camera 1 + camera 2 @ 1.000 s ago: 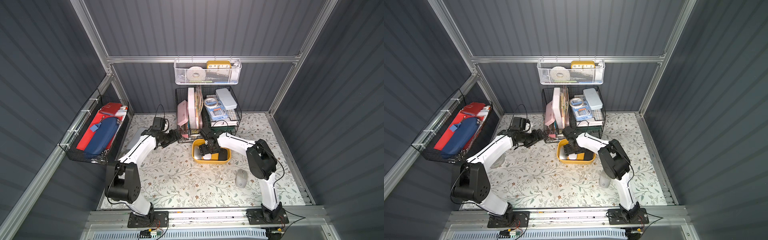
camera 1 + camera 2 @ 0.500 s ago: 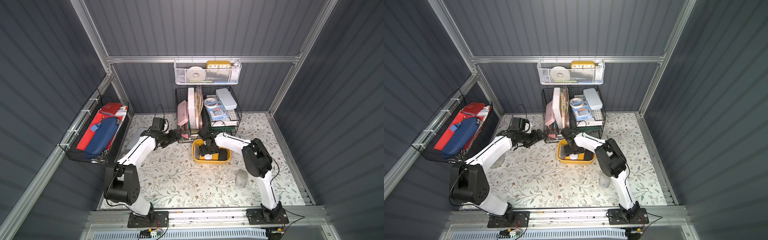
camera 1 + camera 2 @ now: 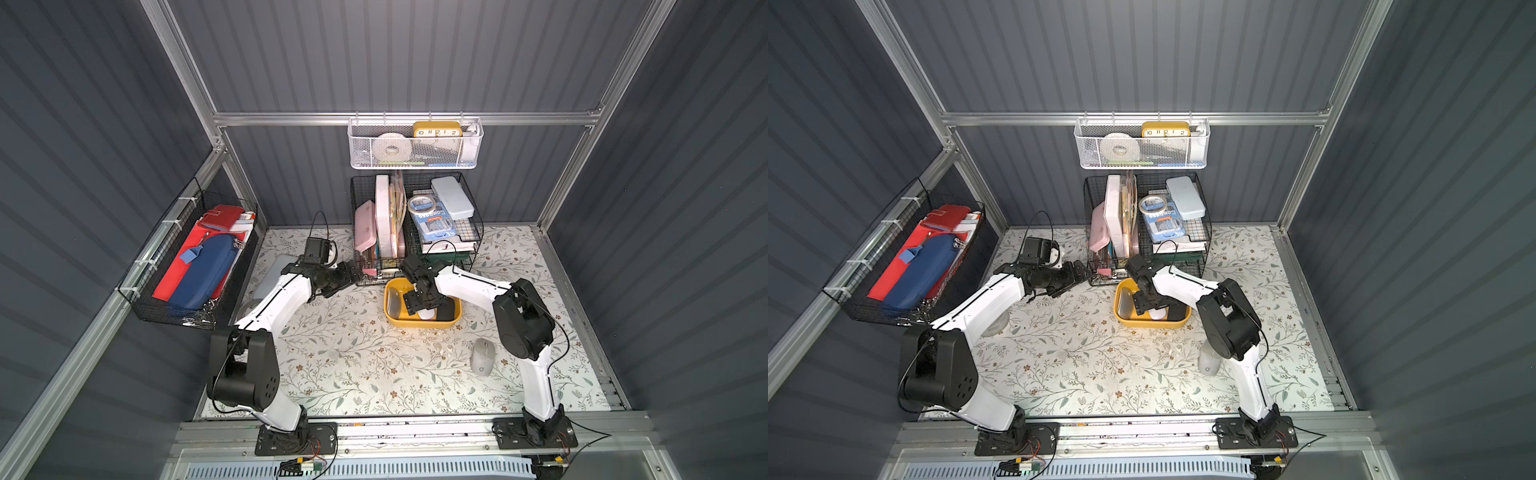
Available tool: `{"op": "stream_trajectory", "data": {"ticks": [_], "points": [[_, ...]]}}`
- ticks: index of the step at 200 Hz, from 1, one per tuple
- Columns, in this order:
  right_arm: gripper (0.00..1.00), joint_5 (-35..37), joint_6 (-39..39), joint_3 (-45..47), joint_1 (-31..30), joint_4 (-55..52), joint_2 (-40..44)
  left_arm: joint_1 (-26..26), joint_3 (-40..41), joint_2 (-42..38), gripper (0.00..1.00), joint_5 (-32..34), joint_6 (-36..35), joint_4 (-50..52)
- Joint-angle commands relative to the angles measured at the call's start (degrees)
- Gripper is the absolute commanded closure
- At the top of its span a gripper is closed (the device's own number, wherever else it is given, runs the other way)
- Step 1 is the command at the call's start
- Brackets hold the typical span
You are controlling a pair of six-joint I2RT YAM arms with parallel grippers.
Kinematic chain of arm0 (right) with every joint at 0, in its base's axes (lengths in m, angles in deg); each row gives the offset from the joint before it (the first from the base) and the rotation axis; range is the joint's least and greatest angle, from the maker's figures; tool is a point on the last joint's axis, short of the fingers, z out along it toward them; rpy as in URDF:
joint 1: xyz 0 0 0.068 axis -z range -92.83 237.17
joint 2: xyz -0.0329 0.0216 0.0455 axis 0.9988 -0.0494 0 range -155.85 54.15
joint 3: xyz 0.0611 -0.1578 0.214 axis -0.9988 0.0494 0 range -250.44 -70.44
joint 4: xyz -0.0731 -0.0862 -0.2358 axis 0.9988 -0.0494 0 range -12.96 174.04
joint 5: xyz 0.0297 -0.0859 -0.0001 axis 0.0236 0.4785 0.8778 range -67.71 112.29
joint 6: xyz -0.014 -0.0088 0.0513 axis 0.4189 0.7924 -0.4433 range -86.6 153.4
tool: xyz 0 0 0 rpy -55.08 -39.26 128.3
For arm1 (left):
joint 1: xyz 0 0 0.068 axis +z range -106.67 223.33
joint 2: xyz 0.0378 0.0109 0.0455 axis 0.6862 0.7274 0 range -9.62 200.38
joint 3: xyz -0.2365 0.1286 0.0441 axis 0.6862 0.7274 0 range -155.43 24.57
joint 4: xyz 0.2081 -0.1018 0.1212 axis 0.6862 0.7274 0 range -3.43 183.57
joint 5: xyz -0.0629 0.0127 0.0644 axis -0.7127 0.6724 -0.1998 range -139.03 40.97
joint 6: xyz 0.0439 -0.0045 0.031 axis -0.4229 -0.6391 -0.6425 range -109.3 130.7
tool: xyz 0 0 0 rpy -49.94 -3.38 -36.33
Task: Take out the mouse from the storage box
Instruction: Pick up the mouse from the storage box.
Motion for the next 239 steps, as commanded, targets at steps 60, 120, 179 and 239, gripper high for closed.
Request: {"op": "stream_trajectory", "data": {"ticks": [60, 120, 179, 239], "points": [[0.21, -3.05, 0.15, 1.19, 0.77, 2.86, -1.31, -0.43, 0.73, -2.72, 0.14, 0.22, -0.05, 0.68], [0.26, -3.46, -0.09, 1.69, 0.99, 5.62, -2.95, -0.43, 0.71, -2.63, 0.14, 0.21, 0.04, 0.39], [0.37, -2.6, -0.27, 0.23, 1.03, 4.1, -4.83, -0.43, 1.06, -3.06, 0.14, 0.31, -0.05, 0.44], [0.54, -0.5, -0.32, 2.29, 1.01, 4.22, 1.36, -0.43, 0.37, -2.67, 0.14, -0.12, -0.06, 0.41]]}}
